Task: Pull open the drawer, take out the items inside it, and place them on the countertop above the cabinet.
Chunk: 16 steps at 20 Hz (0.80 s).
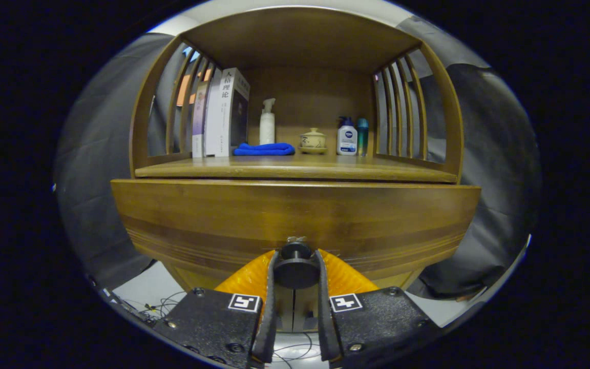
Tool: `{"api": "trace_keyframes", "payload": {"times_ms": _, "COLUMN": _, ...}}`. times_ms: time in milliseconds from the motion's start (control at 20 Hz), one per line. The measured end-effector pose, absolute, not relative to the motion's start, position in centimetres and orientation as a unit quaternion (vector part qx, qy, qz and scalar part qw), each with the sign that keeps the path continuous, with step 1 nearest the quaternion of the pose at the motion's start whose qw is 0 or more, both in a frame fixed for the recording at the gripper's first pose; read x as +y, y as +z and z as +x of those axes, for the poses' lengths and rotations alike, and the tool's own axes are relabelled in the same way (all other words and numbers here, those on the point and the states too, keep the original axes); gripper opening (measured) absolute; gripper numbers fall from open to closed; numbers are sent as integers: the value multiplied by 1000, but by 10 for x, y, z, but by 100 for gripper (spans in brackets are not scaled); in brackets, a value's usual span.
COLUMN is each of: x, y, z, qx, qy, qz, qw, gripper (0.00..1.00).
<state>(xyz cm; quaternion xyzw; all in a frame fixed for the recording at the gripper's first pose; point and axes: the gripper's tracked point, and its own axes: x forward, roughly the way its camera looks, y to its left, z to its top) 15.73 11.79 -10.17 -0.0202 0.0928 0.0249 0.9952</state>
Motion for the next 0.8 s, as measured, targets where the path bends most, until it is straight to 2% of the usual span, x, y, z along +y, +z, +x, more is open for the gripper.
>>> {"api": "trace_keyframes", "payload": {"times_ms": 800, "x": 109, "y": -111, "z": 70, "qx": 90, "qy": 38, "qz": -29, "qw": 995, "gripper": 36}}
